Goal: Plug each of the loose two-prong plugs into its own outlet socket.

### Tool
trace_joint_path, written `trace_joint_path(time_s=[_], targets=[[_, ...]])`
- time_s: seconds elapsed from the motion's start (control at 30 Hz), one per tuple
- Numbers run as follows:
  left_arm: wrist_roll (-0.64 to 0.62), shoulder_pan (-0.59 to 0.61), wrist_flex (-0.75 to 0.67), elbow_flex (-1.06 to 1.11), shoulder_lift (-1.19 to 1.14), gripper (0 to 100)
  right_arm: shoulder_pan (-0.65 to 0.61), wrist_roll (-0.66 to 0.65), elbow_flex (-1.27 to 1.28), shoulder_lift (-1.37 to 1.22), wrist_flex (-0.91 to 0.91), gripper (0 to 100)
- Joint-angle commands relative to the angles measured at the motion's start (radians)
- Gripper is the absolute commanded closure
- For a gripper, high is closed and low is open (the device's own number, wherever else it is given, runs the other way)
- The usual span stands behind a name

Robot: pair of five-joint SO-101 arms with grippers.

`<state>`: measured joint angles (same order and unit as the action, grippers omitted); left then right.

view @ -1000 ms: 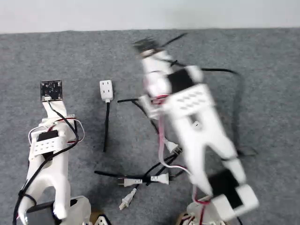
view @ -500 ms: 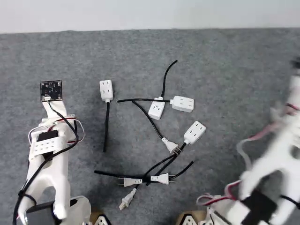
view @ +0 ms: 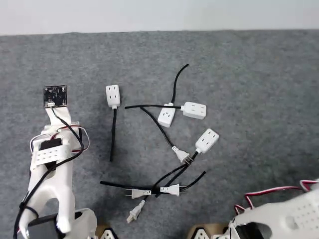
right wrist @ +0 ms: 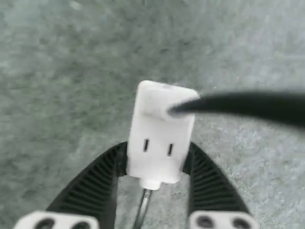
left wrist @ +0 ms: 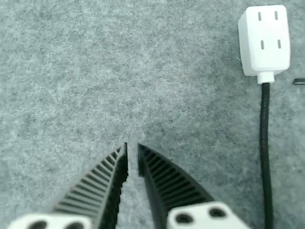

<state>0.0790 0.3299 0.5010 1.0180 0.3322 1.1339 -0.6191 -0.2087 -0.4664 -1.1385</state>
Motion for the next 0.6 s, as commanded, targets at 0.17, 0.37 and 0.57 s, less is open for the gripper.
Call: trace_joint_path(time_s=[0.17,0.37,0.57], targets=[[0.172,-0.146,0.104,-0.016,0.034,81,-0.096,-0.132,-0.353,-0.068,-0.479,80.0],[0.334,-0.345,0.204,-0.058,0.117,80,-0.219,-0.13,-0.365,-0.074,-0.65,85.8],[0.23,-0.543,0.224,-0.17,0.19,80,-0.283,-0.061,-0.273,-0.068,-0.642,85.8]])
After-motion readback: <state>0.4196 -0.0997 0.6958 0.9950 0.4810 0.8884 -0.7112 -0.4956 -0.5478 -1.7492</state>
